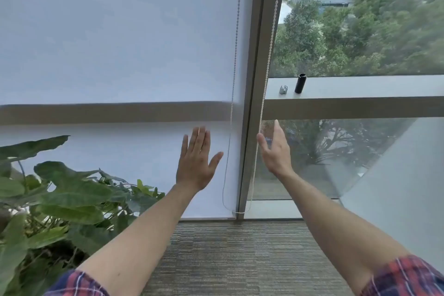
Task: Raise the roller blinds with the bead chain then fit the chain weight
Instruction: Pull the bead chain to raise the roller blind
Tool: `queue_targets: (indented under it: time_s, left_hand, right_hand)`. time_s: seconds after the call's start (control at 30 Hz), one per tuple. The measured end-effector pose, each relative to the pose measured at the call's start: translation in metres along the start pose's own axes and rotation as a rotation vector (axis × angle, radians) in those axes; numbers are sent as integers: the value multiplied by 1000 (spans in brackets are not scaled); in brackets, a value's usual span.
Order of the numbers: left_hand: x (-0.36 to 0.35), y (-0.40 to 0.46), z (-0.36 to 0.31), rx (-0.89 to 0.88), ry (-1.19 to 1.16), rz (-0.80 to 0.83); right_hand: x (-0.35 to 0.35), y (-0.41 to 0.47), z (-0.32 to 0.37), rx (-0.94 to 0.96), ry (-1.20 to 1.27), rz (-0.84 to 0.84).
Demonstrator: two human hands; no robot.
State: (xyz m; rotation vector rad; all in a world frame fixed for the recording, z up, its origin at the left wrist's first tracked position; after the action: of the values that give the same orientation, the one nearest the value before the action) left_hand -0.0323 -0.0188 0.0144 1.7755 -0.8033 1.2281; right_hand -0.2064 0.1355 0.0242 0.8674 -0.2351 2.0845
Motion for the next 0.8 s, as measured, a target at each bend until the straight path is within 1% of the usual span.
queue_targets:
  time_s: [0.03, 0.07, 0.1, 0.3, 0.37, 0.5, 0.63, 0.73, 0.8]
  left_hand:
    - [-1, -2, 0, 13, -21, 13]
    - [0, -2, 0, 26, -51, 29]
    - [-2, -2, -1, 34, -78, 43]
    - [-7, 1, -11, -17, -208, 95]
    - [-7, 2, -15, -30, -244, 102]
    - [0, 8, -21, -44, -289, 61]
    - [10, 16, -31, -55, -336, -4]
    - [20, 24, -41, -40, -451, -59]
    - [26, 31, -48, -19, -542, -57]
  right_hand:
    - [0, 6, 2, -20, 111, -10]
    - [3, 10, 7, -34, 185, 22]
    - [5, 17, 12, -19, 220, 24]
    - [14, 46, 43, -14, 331, 97]
    - [15, 52, 48, -19, 345, 89]
    - [11, 52, 53, 73, 329, 31]
    - [-4, 35, 49, 114, 445, 47]
    - [-9, 21, 48, 129, 473, 20]
    - [-11, 13, 48, 140, 444, 7]
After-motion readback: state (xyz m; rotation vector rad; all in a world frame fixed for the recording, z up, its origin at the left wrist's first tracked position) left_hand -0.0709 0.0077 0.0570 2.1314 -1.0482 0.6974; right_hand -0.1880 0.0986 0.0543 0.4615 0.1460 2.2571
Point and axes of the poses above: each hand's wrist, its own y-axis towards the middle knuckle, its own x-axis out of the back of the hand, z = x × y, the point moved 4 cm from there along y, towards the middle knuckle, and after that the axes turned 6 degrees about z, right-handed, at the moved point
